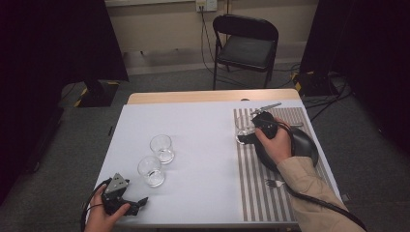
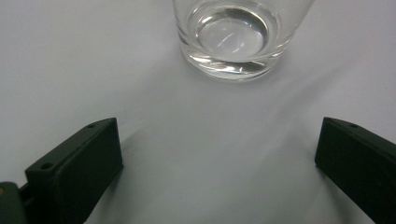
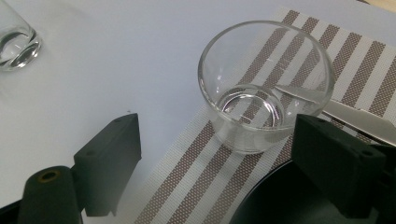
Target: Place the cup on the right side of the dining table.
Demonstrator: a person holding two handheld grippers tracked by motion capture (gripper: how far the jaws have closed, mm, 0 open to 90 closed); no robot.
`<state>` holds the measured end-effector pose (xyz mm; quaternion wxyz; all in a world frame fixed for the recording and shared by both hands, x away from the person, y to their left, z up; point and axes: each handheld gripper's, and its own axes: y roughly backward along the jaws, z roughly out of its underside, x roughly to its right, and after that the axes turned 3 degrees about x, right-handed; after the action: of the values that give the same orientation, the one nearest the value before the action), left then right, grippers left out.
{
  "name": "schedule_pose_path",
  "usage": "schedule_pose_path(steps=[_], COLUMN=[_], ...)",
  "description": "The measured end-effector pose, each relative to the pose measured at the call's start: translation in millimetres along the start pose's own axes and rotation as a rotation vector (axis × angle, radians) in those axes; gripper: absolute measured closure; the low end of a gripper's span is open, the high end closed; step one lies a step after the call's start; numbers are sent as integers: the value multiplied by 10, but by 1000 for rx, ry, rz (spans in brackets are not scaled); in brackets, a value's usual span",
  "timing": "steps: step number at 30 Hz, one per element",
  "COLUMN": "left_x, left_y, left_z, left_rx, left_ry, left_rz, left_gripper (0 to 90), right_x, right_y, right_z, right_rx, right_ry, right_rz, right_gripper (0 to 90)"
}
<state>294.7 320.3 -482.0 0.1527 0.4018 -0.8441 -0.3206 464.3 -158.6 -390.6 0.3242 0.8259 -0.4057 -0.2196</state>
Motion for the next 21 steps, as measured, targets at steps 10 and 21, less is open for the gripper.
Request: schedule_pose_path(steps=[10, 21], left_x=[-1, -1], left_y=[-1, -1], left_z=[-2, -1], left_rx=[-1, 0], left_ry=[-1, -1], left_rz=[0, 0], left_gripper=[0, 0], right_x=[-47, -115], right_y=[25, 26], right_z=[24, 36], right_rx=[0, -1], right_ry=[1, 21], right_rz=[-22, -43], right_gripper=[157, 157])
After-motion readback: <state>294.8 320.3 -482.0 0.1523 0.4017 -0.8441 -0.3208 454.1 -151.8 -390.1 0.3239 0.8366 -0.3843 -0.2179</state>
